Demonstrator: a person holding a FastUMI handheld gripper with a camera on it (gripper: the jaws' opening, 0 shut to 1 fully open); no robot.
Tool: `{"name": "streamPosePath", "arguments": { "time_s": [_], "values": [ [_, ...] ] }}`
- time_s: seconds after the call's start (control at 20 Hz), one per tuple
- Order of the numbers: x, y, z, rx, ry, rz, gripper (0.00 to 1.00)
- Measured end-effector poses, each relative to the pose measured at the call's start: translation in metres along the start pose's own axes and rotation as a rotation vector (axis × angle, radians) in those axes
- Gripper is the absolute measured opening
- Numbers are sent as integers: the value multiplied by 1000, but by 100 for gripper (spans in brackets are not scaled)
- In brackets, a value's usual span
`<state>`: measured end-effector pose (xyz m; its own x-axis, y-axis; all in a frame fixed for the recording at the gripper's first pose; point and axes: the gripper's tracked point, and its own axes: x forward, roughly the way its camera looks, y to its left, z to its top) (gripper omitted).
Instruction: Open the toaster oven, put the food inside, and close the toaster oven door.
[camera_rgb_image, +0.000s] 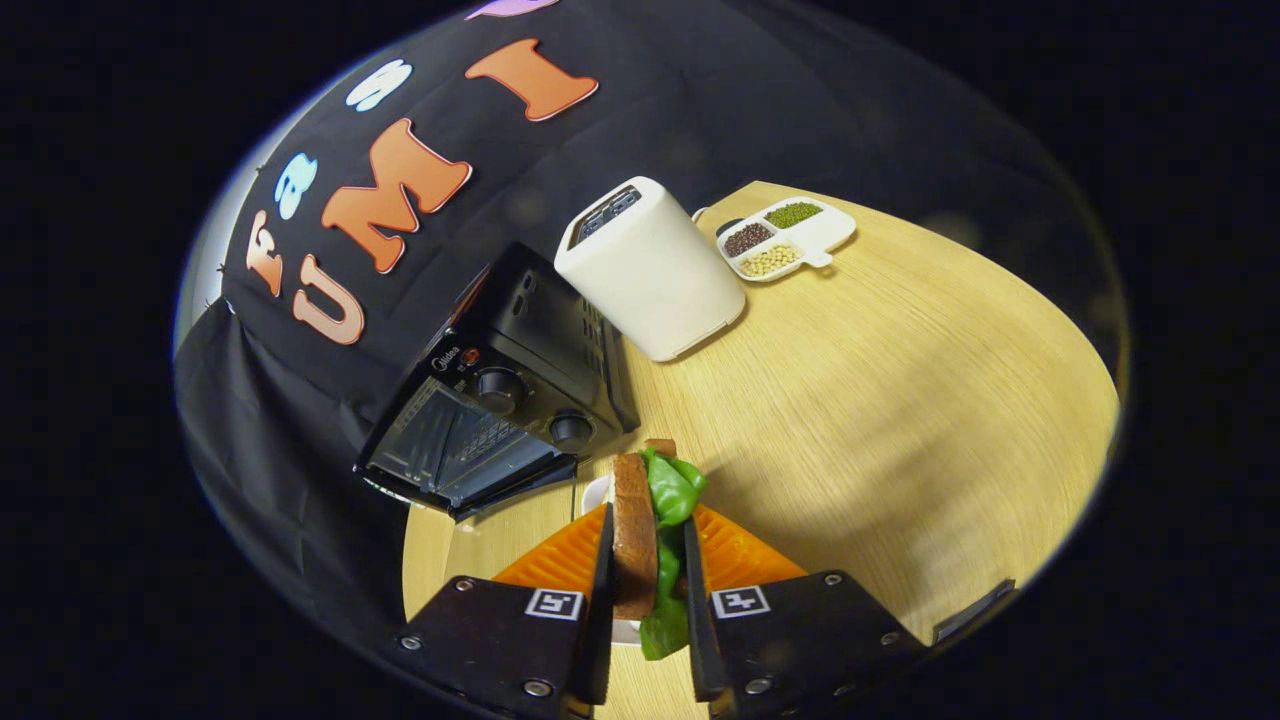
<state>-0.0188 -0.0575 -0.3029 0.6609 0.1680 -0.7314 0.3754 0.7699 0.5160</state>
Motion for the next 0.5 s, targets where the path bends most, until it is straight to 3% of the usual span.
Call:
{"name": "streamPosePath", "arguments": {
  "time_s": [0.15,0.5],
  "values": [
    [-8,9,3,18,-14,8,28],
    [-31,52,19,44,-89,91,28]
  ]
}}
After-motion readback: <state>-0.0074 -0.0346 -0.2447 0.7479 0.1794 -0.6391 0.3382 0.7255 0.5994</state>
